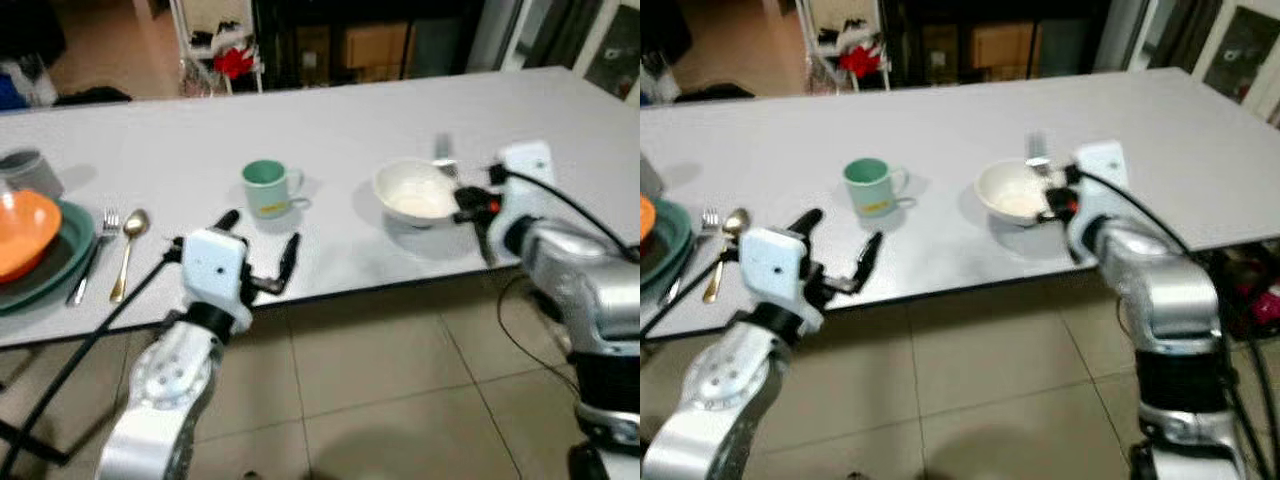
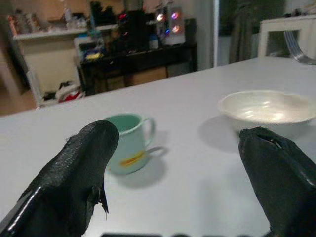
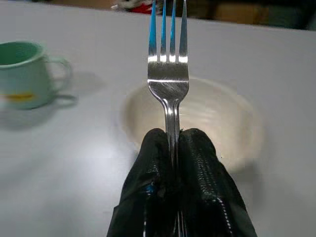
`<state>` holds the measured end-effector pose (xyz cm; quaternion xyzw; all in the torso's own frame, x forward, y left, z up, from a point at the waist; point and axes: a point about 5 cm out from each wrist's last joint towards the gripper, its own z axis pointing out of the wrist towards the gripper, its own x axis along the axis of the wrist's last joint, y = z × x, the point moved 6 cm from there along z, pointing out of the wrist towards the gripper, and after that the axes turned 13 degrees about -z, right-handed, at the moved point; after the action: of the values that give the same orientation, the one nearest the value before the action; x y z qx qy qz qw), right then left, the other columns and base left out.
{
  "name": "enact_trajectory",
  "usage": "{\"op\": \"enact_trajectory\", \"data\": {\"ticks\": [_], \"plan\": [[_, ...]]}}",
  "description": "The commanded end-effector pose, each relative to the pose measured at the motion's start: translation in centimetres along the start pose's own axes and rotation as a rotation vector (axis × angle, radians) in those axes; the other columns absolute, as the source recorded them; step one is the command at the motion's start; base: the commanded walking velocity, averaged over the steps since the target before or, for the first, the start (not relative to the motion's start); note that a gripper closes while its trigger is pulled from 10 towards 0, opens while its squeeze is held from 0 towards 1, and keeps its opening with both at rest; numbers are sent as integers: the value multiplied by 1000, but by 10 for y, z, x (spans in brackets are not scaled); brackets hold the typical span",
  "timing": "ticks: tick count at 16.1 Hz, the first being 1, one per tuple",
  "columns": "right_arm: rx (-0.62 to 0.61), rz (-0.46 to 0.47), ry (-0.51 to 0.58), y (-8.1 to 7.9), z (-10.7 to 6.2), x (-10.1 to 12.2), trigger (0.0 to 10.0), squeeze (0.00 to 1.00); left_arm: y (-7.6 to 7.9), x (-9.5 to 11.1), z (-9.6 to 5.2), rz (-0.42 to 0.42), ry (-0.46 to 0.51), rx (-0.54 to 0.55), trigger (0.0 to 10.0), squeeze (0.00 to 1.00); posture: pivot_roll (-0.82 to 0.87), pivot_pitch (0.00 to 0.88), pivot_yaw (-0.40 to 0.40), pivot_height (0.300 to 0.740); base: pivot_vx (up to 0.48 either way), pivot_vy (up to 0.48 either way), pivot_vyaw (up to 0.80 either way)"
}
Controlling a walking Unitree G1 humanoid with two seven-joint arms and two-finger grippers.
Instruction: Setting the table
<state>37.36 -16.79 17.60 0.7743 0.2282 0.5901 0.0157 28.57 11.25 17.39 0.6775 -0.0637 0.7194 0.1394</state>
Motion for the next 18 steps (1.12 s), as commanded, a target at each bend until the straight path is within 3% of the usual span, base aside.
{"op": "enact_trajectory", "data": {"ticks": [1,8,12,18], "plan": [[-3,-9,3,3,0,0,10000,0,0,-1,0,1,-10,-3,10000,0,-129,24,8,740,270,0,0],[9,-25,-132,10,14,-17,10000,0,14,-9,1,7,-56,-84,10000,0,-133,19,19,740,271,0,0],[11,-20,-186,19,25,-16,10000,0,22,-14,-1,9,-85,-136,10000,0,-129,16,22,740,268,0,0],[76,-29,-264,18,37,-13,10000,0,24,-15,1,32,-101,-170,10000,0,-112,0,29,740,271,0,0]]}}
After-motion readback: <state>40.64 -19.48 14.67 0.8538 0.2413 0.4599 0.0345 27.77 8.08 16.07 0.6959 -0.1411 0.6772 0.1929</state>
